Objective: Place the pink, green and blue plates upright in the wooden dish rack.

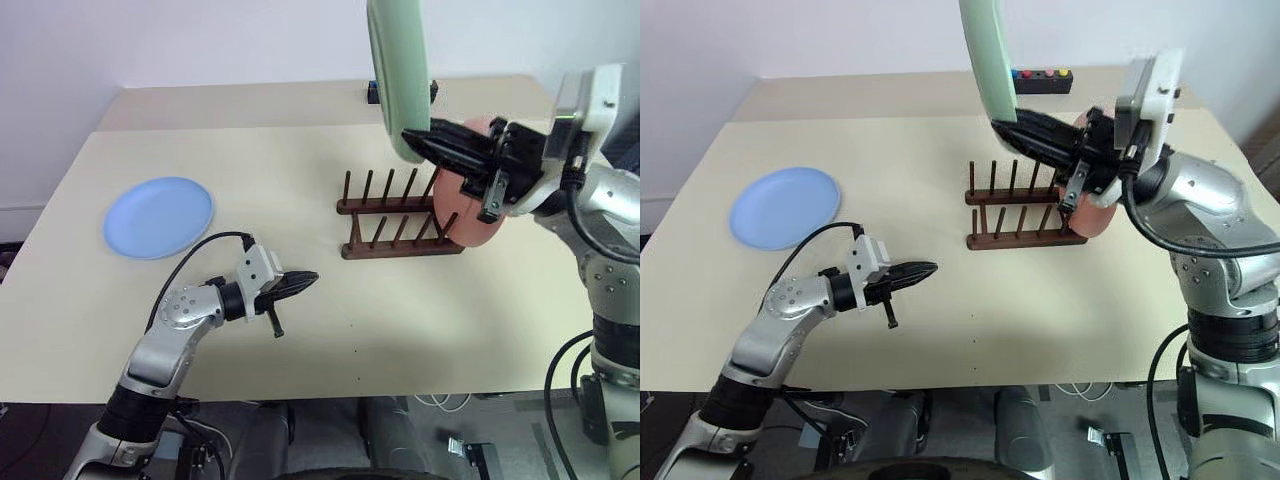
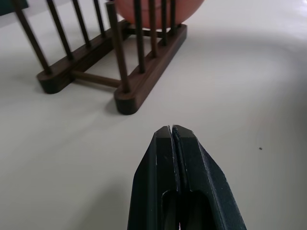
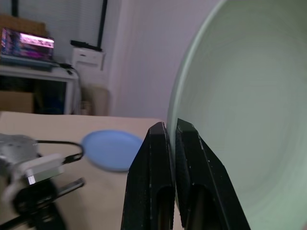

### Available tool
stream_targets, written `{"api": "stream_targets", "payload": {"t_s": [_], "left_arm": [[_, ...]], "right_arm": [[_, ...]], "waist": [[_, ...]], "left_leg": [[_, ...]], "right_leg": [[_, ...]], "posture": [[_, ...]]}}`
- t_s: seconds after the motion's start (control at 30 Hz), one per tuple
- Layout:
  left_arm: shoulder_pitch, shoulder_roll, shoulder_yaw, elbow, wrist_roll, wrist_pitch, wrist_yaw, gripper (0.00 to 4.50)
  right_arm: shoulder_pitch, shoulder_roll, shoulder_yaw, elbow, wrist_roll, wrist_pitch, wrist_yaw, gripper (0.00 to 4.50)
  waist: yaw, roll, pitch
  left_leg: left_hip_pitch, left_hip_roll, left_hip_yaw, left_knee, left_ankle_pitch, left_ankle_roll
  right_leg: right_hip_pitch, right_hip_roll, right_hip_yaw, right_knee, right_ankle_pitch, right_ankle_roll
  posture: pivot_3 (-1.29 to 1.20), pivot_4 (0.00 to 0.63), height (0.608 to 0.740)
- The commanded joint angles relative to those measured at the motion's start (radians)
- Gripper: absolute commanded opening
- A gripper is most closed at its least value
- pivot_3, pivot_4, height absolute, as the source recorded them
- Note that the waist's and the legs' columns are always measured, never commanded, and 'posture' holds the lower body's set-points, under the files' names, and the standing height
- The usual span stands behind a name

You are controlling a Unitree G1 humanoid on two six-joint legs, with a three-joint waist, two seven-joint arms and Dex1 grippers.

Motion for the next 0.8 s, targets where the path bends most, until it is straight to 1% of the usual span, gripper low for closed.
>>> {"api": "stream_targets", "payload": {"t_s": [0.03, 0.33, 0.4, 0.8], "left_arm": [[0.005, 0.008, 0.012, -0.04, -0.014, 0.0, 0.003, 0.0], [0.0, 0.002, 0.003, -0.043, -0.016, -0.002, 0.0, 0.0], [-0.005, 0.0, 0.004, -0.045, -0.019, -0.001, -0.001, 0.0], [-0.008, 0.004, 0.007, -0.053, -0.024, 0.006, -0.005, 0.0]], "right_arm": [[0.021, 0.022, -0.064, 0.029, 0.055, 0.042, 0.001, 0.03], [0.105, 0.052, -0.12, 0.094, 0.06, 0.091, 0.005, 0.03], [0.114, 0.058, -0.137, 0.098, 0.085, 0.113, 0.004, 0.03], [0.141, 0.064, -0.17, 0.124, 0.105, 0.182, 0.028, 0.03]], "waist": [[0.007, 0.0, 0.0], [0.011, 0.0, 0.0], [0.01, 0.0, 0.0], [0.011, 0.0, 0.0]], "left_leg": [[0.0, 0.0, 0.0, 0.0, 0.0, 0.0], [0.0, 0.0, 0.0, 0.0, 0.0, 0.0], [0.0, 0.0, 0.0, 0.0, 0.0, 0.0], [0.0, 0.0, 0.0, 0.0, 0.0, 0.0]], "right_leg": [[0.0, 0.0, 0.0, 0.0, 0.0, 0.0], [-0.001, 0.0, 0.0, 0.0, 0.0, 0.0], [-0.001, 0.0, 0.0, 0.0, 0.0, 0.0], [-0.001, 0.0, 0.0, 0.0, 0.0, 0.0]], "posture": [[0.0, 0.15, 0.74], [0.0, 0.15, 0.74], [0.0, 0.15, 0.74], [0.0, 0.15, 0.74]]}}
